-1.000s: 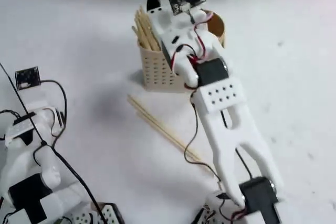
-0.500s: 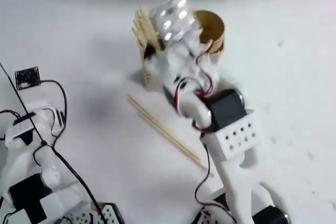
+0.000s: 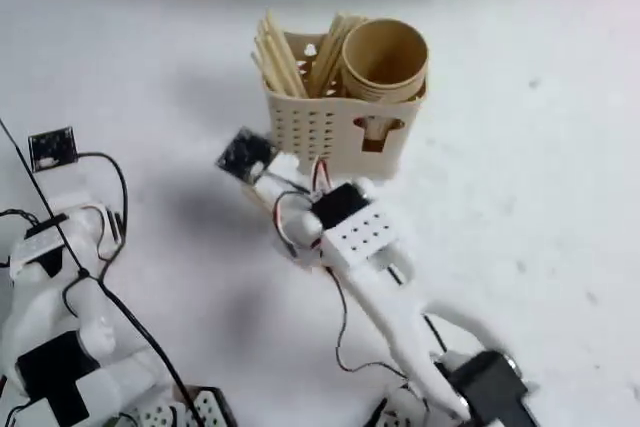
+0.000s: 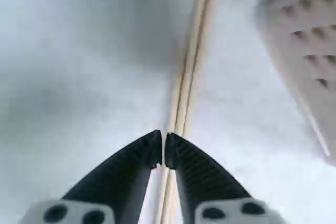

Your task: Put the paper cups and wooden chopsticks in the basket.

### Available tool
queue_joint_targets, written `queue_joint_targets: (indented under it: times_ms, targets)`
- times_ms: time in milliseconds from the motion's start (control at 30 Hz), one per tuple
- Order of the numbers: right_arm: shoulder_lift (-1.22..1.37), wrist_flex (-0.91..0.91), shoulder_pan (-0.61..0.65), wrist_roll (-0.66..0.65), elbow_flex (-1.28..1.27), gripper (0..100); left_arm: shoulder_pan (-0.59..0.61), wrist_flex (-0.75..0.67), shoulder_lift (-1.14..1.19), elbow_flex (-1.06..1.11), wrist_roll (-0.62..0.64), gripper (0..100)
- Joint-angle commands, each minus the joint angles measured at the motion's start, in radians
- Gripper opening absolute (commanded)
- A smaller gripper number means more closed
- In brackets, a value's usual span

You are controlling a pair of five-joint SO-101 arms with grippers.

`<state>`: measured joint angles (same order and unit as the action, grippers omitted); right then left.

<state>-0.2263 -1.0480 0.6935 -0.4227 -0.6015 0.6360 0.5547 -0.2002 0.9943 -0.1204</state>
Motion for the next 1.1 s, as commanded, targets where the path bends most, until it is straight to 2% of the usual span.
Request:
queue_joint_targets:
  times_ms: [0,67,333,500,600,933,1067]
  targets:
    - [0.087,0.068,0.001,-0.025,-0.003,9.4,0.012,-0.011,-0.007,-0.002,0.011,16]
    - [0.145,0.104,-0.013,-0.029,-0.003,12.2,0.012,-0.011,-0.007,-0.002,0.011,16]
    - [0.285,0.189,-0.079,-0.029,-0.003,11.8,0.012,-0.011,-0.007,-0.002,0.011,16]
    - [0.312,0.189,-0.077,-0.029,-0.003,1.1,0.012,-0.011,-0.007,-0.002,0.011,16]
    - [0.305,0.183,-0.079,-0.028,-0.003,2.4,0.012,-0.011,-0.007,-0.002,0.011,16]
    - [0.048,0.074,-0.079,-0.020,-0.012,1.6,0.012,-0.011,-0.007,-0.002,0.011,16]
    - [-0.104,0.021,-0.077,0.041,-0.012,1.6,0.012,-0.011,-0.007,-0.002,0.011,16]
